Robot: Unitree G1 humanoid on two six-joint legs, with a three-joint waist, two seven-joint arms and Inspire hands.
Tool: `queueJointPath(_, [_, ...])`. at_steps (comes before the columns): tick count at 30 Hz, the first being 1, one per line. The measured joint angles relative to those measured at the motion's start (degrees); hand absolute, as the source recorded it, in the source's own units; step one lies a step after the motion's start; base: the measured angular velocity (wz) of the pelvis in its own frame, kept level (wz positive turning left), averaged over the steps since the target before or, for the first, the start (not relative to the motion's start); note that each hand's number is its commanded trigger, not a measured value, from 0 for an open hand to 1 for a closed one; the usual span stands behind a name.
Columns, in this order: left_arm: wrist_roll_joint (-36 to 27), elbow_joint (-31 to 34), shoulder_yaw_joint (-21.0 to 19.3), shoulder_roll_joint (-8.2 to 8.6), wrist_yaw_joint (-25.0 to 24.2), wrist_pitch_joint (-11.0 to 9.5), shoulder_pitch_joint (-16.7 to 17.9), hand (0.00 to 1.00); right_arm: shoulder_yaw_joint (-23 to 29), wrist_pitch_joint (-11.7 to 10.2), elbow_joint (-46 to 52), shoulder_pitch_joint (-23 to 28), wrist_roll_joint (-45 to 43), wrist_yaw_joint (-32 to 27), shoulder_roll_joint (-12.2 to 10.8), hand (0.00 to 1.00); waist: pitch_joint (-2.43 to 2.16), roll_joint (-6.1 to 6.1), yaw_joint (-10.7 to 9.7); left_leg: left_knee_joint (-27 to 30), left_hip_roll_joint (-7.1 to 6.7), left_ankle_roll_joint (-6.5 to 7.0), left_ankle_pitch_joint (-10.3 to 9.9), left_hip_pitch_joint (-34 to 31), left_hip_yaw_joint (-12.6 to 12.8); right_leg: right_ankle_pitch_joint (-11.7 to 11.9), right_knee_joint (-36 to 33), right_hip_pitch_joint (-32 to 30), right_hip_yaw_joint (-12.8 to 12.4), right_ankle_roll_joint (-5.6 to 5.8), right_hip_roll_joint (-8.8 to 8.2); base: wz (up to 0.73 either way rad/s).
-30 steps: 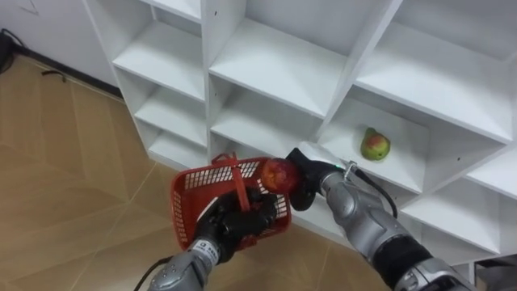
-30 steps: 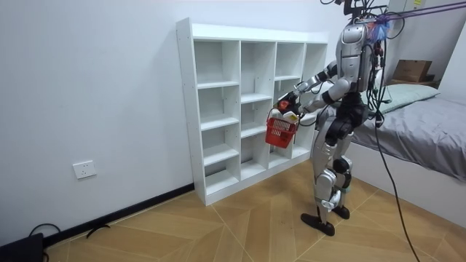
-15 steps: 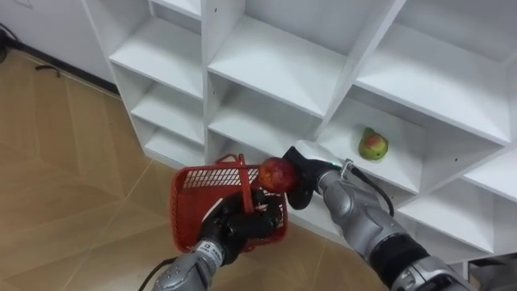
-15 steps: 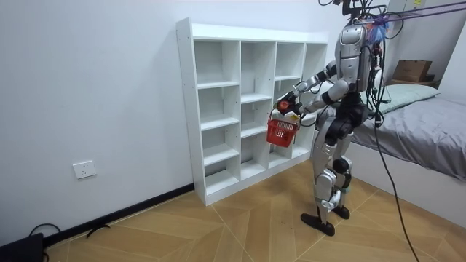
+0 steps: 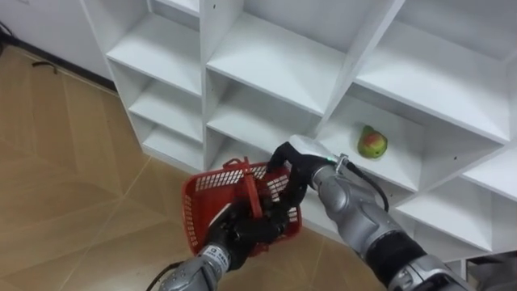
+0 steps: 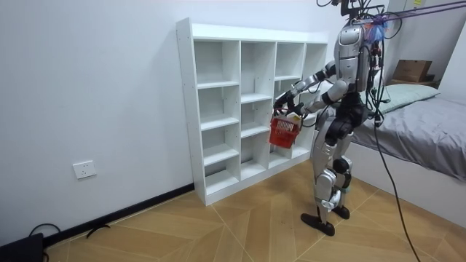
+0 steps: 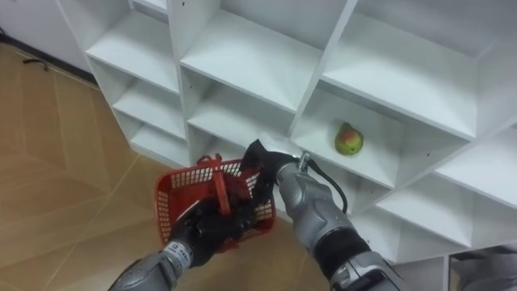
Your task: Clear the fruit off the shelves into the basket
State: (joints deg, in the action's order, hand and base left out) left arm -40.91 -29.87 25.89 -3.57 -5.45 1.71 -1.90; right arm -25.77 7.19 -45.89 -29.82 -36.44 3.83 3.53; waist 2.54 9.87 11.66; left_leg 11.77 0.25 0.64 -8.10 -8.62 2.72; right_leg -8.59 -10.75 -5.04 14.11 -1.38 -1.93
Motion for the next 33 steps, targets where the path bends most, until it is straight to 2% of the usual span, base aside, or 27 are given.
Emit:
queueJointPath(2, [0.0, -0.6, 0.1, -0.07, 0.0, 0.5, 0.0, 1.00, 0.0, 0.0, 0.0, -0.2, 0.0, 0.0, 0.1, 0.00, 0.00, 0.00, 0.1, 0.0, 0.00, 0.00, 0.0, 0.0, -0.1, 0.0, 0.0, 0.0, 0.1, 0.00, 0.01, 0.00])
queueJointPath(20, [0.0, -0.7, 0.0, -0.05, -0.1, 0.6, 0.1, 1.00, 0.0, 0.0, 0.0, -0.2, 0.2, 0.0, 0.0, 0.00, -0.01, 0.01, 0.0, 0.2, 0.00, 0.00, 0.0, 0.1, -0.3, 0.0, 0.0, 0.2, 0.1, 0.00, -0.03, 0.00])
queueJointPath(24, [1.6, -0.6, -1.7, -1.01, -0.1, 0.7, 0.1, 1.00, 1.6, -0.2, 0.9, -0.2, 4.0, -0.1, 0.2, 0.00, -0.02, 0.01, -0.6, 0.4, 0.01, 0.00, 0.0, 0.2, 0.0, 0.0, 0.0, 0.6, 0.1, 0.00, -0.06, 0.00])
queueJointPath(27, [3.2, -0.6, -4.2, -2.31, 0.2, 0.7, 0.1, 1.00, 3.6, -1.1, 2.2, 0.2, 8.3, -2.4, 2.2, 0.00, -0.05, -0.04, -1.1, 0.5, 0.01, 0.00, 0.0, 0.5, 0.0, 0.0, 0.0, 1.0, 0.0, 0.00, -0.06, 0.00])
queueJointPath(30, [3.4, -0.6, -5.6, -2.76, 1.1, 0.8, 0.3, 1.00, 4.7, -1.5, 4.1, 2.6, 12.8, -4.9, 4.1, 0.00, -0.21, -0.38, -1.3, 0.5, -0.05, 0.02, 0.0, 1.4, 0.0, 0.0, 0.1, 1.9, 0.1, 0.00, -0.06, 0.02])
queueJointPath(33, [5.4, -0.4, -5.7, -2.91, 1.5, 0.8, 1.2, 1.00, 4.7, -2.6, 7.2, 9.0, 14.1, -6.3, 5.5, 0.00, -1.03, -1.48, -2.1, 0.5, 0.01, 0.14, -0.2, 2.2, -0.4, 0.0, 0.0, 2.7, 0.2, 0.02, -0.10, 0.03])
